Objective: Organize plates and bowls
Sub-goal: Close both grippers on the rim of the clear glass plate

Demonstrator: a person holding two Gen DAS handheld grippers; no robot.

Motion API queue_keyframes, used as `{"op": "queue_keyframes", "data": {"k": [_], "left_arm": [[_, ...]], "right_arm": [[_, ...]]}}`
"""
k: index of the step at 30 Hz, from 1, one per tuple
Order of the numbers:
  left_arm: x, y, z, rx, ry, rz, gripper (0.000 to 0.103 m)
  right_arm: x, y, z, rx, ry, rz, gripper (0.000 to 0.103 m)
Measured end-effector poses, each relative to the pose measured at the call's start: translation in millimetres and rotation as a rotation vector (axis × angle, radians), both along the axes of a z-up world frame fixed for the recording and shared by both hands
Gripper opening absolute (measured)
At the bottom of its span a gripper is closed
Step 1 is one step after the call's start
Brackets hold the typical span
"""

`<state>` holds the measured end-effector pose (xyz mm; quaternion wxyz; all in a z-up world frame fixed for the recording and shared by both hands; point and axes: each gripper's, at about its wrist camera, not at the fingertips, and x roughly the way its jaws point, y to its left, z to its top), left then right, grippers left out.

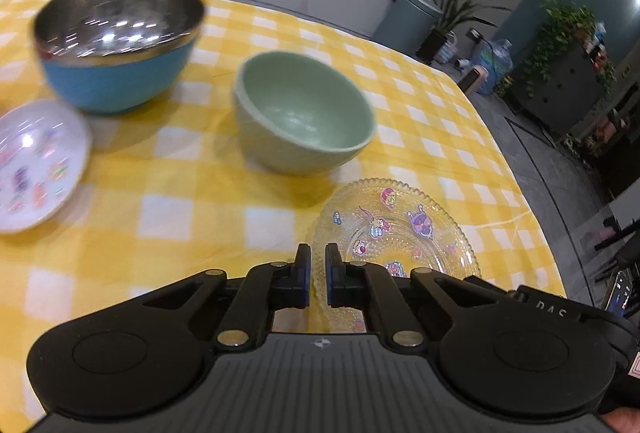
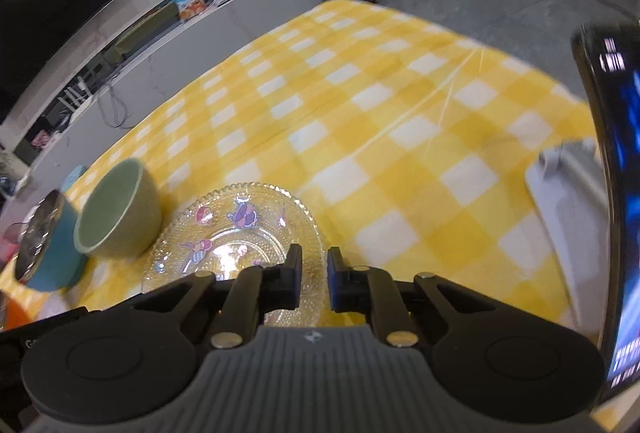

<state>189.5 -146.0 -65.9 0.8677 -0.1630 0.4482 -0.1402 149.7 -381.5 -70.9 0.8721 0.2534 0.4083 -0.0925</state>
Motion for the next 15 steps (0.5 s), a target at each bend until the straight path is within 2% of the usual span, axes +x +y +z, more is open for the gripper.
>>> {"op": "queue_keyframes", "data": {"k": [8, 11, 12, 13, 15], "left_arm": [[-13, 25, 6, 0.008, -0.018, 0.051, 0.007], [-10, 24, 6, 0.016, -0.022, 0.033, 0.01], [-9, 24, 7, 0.02, -0.03, 0.036, 0.014], [-9, 24, 6, 0.023, -0.039, 0.04, 0.021], [-9, 24, 4, 0.022, -0.047, 0.035, 0.022]], "right_arm": [[-7, 20, -1, 0.062, 0.016, 0.085, 0.011], [-5, 22, 0, 0.049, 0.0, 0.092, 0.018], [-4, 21, 1, 0.032, -0.008, 0.087, 0.019], [-2, 20, 1, 0.014, -0.013, 0.082, 0.026], [5, 19, 1, -0.007, -0.019, 0.078, 0.028]]}}
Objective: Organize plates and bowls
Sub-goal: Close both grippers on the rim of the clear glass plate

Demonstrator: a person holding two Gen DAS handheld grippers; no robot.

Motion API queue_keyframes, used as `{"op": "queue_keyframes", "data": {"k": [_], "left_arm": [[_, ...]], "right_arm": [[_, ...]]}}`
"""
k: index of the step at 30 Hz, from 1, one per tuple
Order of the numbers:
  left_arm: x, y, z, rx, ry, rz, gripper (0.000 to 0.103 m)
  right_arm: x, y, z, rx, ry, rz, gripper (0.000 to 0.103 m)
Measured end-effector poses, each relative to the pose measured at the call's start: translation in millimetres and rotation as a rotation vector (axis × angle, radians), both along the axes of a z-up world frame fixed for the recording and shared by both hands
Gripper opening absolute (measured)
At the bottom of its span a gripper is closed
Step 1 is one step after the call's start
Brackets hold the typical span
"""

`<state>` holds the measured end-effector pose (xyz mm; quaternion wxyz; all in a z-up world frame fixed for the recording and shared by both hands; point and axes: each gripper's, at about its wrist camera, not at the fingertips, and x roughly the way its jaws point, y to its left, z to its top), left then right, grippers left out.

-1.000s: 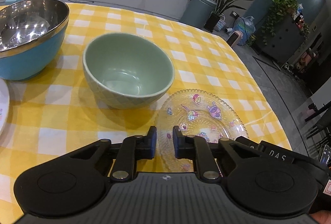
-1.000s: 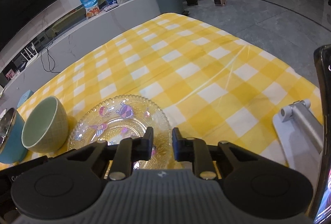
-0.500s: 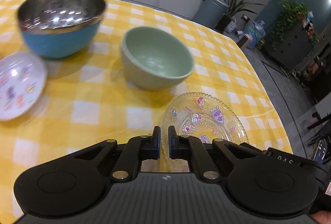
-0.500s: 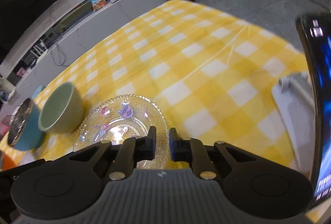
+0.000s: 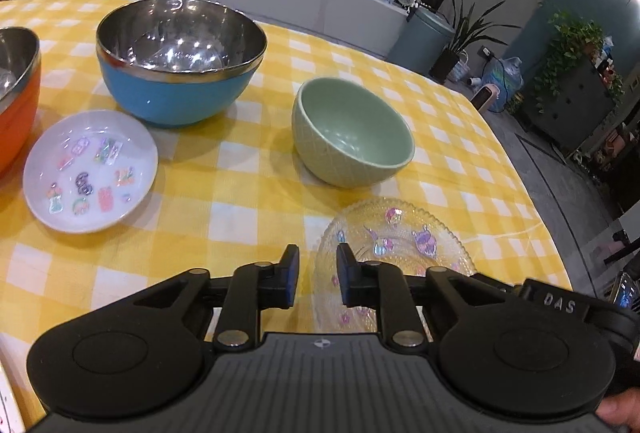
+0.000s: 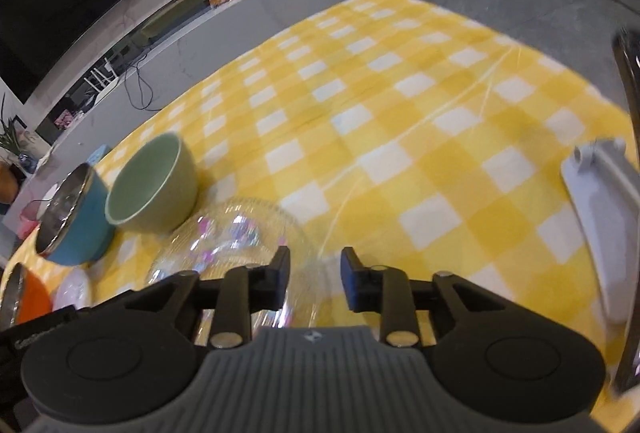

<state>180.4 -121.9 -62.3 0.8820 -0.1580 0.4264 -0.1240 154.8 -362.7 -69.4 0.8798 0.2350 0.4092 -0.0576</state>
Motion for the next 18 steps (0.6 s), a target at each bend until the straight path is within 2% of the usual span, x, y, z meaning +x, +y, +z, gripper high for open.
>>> {"op": "queue_keyframes", "data": {"k": [6, 11, 13, 18], "left_arm": [[2, -7, -10, 0.015, 0.002, -0.036, 0.023], [-1, -12, -12, 0.035, -0.025, -0.051, 0.022], [-2, -13, -12, 0.045, -0.027, -0.045, 0.018], [-2, -10, -11, 0.035, -0.027, -0.042, 0.016]], "right_arm": [[7, 3, 1, -0.006, -0.018, 0.028, 0.028], [8, 3, -3, 0.016, 0.002, 0.028, 0.022], [8, 5, -3, -0.002, 0.005, 0.033, 0.02], [6, 2, -4, 0.009, 0.005, 0.013, 0.014]]}}
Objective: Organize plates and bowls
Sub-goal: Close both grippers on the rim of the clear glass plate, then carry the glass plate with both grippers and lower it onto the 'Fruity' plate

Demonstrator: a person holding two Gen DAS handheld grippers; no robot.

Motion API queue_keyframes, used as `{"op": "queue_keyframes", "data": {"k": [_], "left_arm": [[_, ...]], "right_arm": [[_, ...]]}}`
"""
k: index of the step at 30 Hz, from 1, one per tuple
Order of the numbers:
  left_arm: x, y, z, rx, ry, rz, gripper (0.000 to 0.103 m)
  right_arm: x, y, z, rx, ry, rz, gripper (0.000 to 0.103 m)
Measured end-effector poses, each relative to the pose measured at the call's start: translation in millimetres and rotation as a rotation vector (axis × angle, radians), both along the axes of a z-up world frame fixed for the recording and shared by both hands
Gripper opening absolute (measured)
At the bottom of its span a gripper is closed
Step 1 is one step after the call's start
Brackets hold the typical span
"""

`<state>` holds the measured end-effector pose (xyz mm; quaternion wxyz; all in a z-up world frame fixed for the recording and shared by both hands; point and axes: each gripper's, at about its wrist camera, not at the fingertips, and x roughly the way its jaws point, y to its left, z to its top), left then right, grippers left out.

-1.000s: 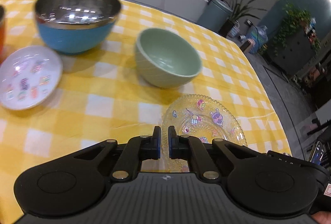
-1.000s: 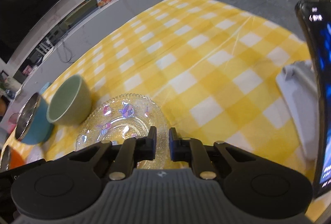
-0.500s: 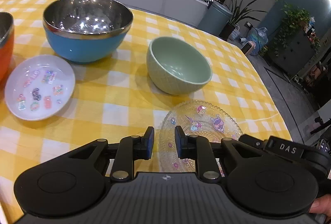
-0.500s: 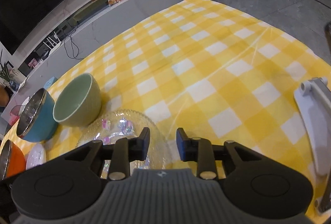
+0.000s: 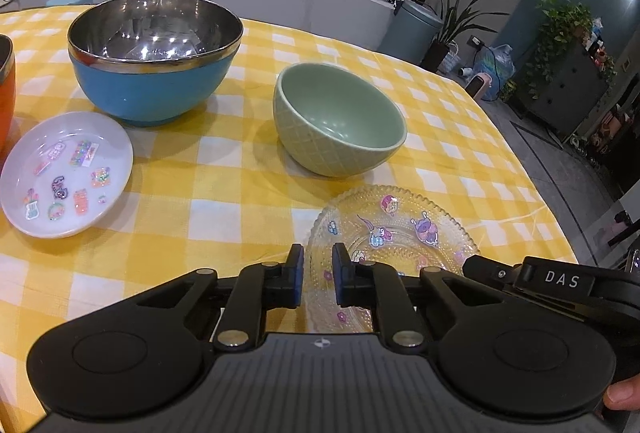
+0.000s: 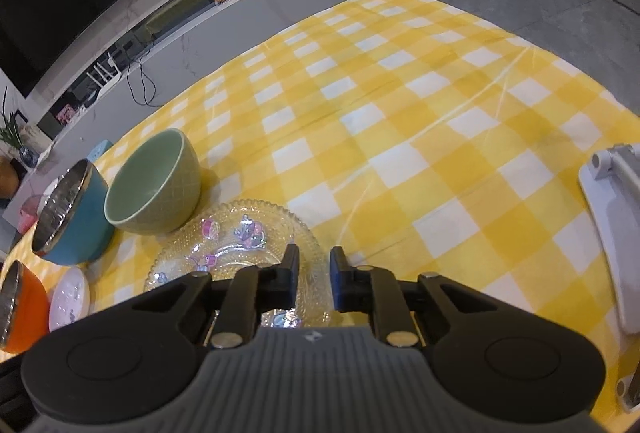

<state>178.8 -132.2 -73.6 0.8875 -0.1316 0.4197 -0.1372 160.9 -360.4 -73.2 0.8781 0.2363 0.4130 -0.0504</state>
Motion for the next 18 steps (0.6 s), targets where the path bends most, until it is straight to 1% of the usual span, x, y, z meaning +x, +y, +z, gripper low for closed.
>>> {"op": "queue_keyframes", "data": {"k": [7, 11, 15, 18], "left_arm": [[-6, 6, 5, 0.011, -0.008, 0.02, 0.014], [-13, 17, 10, 0.0, -0.011, 0.04, 0.014], [-21, 28, 14, -0.007, -0.01, 0.07, 0.014], [-29, 37, 18, -0.017, -0.016, 0.096, 0.014]], "right_arm": [[-6, 2, 4, 0.013, -0.008, 0.015, 0.009], [-12, 3, 5, 0.067, -0.01, 0.03, 0.006], [-17, 10, 7, 0.098, -0.007, 0.05, 0.006], [-21, 13, 6, 0.144, 0.0, 0.059, 0.006]]}}
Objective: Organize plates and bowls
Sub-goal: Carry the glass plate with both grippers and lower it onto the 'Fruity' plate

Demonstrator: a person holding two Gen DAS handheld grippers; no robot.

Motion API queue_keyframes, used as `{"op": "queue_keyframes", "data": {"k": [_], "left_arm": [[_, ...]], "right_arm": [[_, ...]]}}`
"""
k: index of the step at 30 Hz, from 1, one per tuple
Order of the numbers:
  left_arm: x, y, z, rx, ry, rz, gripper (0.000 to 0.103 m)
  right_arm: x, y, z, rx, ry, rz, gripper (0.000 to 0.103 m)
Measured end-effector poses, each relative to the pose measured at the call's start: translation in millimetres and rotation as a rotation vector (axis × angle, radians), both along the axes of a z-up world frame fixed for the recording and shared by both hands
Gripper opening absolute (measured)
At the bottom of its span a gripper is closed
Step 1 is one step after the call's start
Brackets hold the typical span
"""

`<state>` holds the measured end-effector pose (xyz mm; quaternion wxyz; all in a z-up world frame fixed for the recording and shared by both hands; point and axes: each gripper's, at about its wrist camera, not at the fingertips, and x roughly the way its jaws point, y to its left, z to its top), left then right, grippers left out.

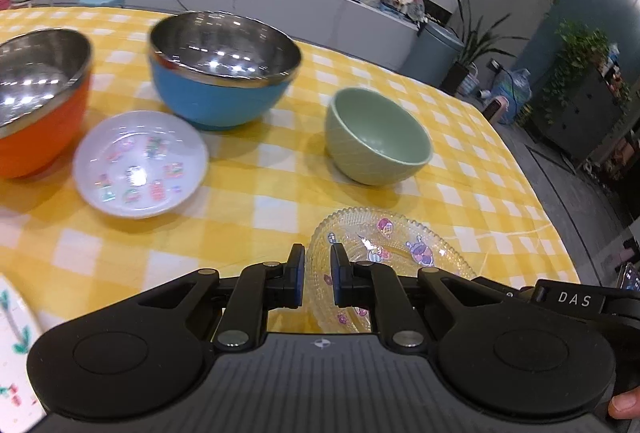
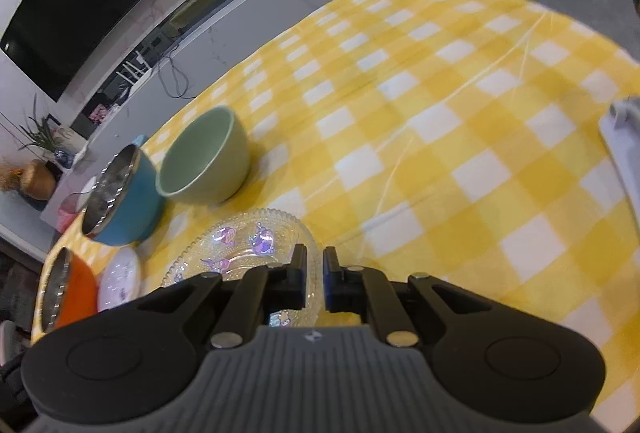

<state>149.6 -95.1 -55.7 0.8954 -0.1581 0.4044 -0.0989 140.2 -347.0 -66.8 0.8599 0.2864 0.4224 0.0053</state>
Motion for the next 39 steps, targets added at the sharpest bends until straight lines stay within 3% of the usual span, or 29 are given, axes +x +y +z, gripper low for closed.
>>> {"op": "queue_keyframes", "data": {"k": [10, 25, 39], "left_arm": [[-30, 35, 17, -0.012, -0.031, 0.075, 0.014], [-81, 95, 29, -0.037, -0.037, 0.195, 0.014], [-119, 168, 31, -0.054, 0.003, 0.349, 0.014]], "right_arm": [[-19, 24, 11, 0.106, -0.013, 0.048, 0.005], [-55, 86, 26, 0.086, -0.054, 0.189, 0.004], [-63, 158, 26, 0.146, -0.056, 0.338, 0.004]]}}
